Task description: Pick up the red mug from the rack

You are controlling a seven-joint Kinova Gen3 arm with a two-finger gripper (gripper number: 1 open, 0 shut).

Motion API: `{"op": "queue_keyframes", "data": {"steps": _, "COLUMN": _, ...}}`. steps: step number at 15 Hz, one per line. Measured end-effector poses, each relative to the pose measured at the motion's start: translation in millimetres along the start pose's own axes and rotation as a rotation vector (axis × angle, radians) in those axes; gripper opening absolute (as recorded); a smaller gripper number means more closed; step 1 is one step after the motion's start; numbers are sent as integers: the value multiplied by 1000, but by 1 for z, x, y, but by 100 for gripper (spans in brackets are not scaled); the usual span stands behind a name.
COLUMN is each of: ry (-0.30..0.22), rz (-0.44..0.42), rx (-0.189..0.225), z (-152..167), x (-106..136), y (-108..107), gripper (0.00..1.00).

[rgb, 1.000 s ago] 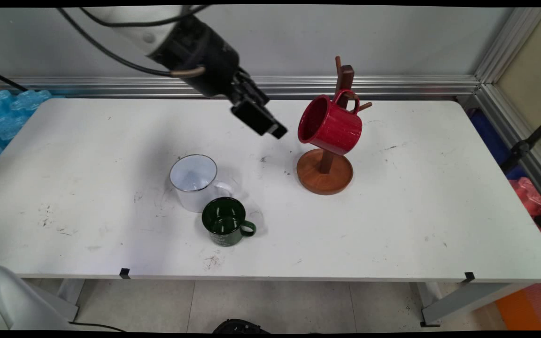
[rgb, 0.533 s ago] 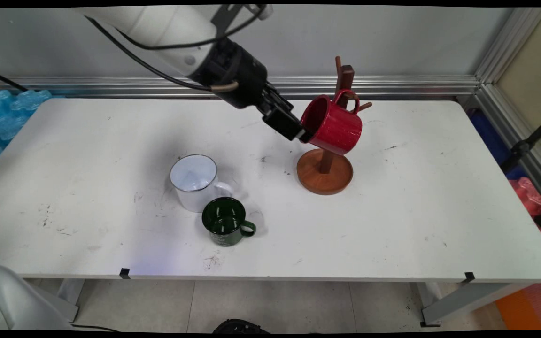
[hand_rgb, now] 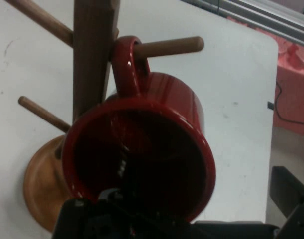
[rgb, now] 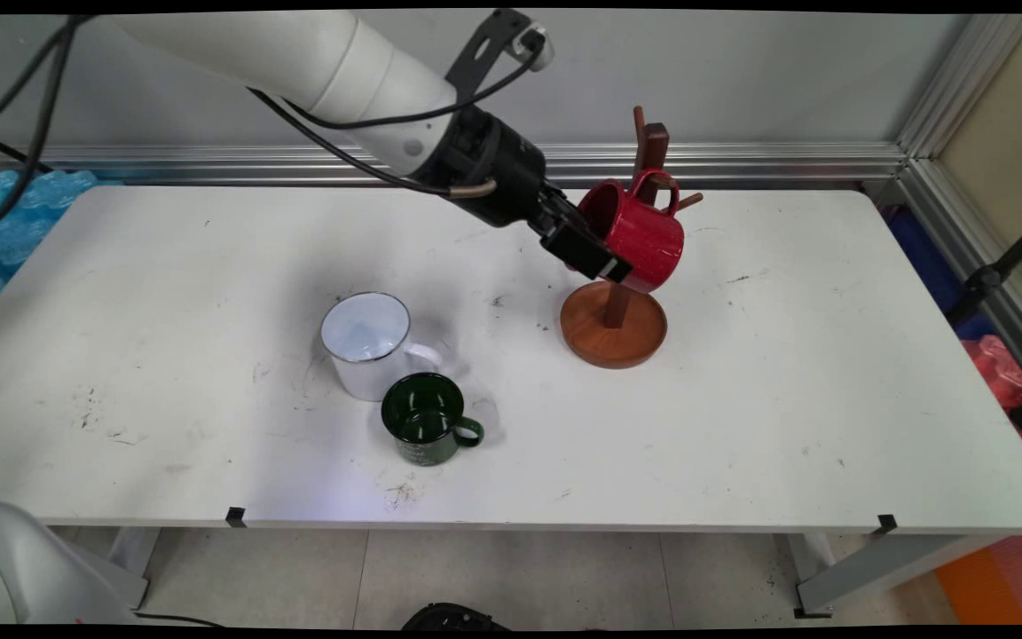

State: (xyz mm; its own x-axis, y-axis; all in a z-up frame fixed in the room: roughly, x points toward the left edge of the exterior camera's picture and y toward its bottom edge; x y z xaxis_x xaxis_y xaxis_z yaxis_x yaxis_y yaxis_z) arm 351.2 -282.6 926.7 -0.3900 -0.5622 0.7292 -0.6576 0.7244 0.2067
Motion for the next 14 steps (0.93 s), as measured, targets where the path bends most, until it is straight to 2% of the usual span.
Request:
{"op": "queue_keyframes", "data": {"steps": 7, "ry": 41, "rz": -23, "rx": -35, "z": 17, "x": -2, "y": -6, "gripper": 100}}
{"op": "queue_keyframes", "data": {"steps": 8, "ry": 45, "rz": -24, "rx": -38, "z": 18, "x": -2, "y": -7, "gripper": 0}}
{"op": "queue_keyframes", "data": {"steps": 14, "ry": 67, "rz": -25, "rx": -56, "z": 23, "x": -4, "y": -11, "gripper": 0}}
